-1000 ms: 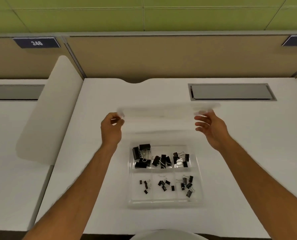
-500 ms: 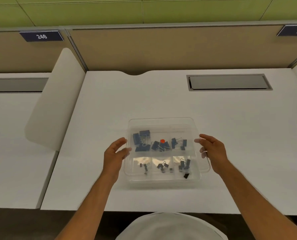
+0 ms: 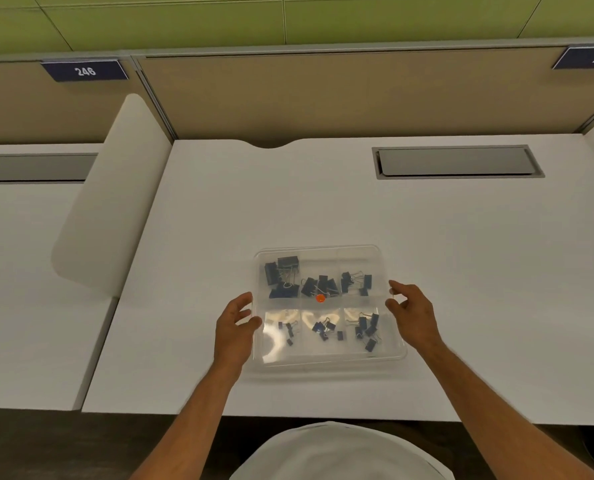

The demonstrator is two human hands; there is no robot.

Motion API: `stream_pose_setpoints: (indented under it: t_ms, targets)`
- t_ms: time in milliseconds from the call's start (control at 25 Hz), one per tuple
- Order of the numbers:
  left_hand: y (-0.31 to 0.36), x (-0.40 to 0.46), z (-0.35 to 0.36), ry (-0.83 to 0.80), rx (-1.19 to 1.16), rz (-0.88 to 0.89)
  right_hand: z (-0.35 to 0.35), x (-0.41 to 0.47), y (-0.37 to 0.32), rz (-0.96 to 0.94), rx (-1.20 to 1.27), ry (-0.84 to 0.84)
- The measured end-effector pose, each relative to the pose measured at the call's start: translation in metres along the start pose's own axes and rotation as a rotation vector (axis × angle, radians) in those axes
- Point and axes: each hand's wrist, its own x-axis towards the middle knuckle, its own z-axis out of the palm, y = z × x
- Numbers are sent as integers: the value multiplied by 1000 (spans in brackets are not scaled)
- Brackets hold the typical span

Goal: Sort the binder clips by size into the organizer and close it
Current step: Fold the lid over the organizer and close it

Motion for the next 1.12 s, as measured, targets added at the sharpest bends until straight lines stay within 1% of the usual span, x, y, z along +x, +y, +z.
stream_pose_setpoints:
  t_ms: [160, 280, 400, 720, 960, 1120]
  targets:
    - [-4, 2, 4, 10, 12, -19, 2, 1, 5, -32, -99, -53]
    - [-4, 6, 5, 3, 4, -21, 3, 0, 7, -55, -110, -73]
    - [-2, 12, 7, 7, 26, -12, 1, 3, 11, -31, -125, -95]
    - [-13, 17, 1, 37, 85, -75, 1, -9, 21, 85, 110, -97]
    - [-21, -7, -16, -71, 129, -153, -6, -30, 30, 184, 168, -194]
    - [-30, -16, -23, -92, 151, -193, -6, -44, 41, 253, 195, -200]
